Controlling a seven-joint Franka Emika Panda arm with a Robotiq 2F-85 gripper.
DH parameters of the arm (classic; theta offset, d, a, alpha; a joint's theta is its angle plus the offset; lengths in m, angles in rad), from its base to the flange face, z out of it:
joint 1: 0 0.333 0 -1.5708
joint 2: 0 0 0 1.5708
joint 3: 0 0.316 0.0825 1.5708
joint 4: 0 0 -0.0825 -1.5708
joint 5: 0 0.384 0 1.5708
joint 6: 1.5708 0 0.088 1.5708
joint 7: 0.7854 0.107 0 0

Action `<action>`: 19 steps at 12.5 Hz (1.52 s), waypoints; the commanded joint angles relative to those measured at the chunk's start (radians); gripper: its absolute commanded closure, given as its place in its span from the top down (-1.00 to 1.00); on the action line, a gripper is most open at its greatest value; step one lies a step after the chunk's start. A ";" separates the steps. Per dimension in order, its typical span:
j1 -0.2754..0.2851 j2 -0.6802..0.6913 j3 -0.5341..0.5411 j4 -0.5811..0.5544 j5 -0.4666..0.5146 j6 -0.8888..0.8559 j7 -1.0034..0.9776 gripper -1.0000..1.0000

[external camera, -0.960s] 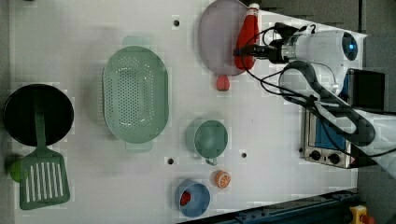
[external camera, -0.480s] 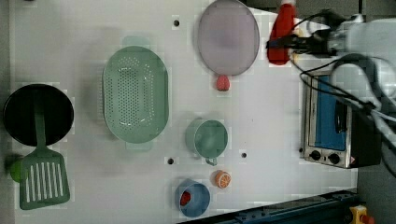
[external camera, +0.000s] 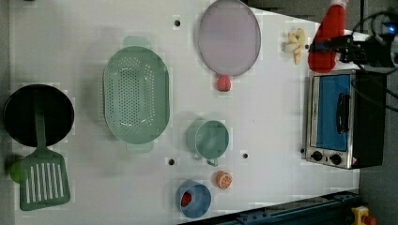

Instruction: Pick ketchup from plate and place it on table.

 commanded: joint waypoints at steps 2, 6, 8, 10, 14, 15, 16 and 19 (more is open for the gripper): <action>-0.024 -0.128 -0.032 -0.216 -0.004 -0.033 0.076 0.26; -0.029 -0.204 -0.057 -0.432 -0.001 0.043 0.076 0.27; -0.029 -0.187 -0.059 -0.523 -0.001 0.170 0.076 0.27; -0.028 -0.142 -0.059 -0.597 0.000 0.322 0.078 0.26; -0.027 -0.022 -0.053 -0.630 0.000 0.484 0.079 0.74; -0.027 -0.010 -0.051 -0.626 0.000 0.495 0.078 0.96; -0.026 -0.012 -0.049 -0.620 0.000 0.503 0.078 1.00; -0.022 -0.089 -0.047 -0.596 0.000 0.485 0.107 1.00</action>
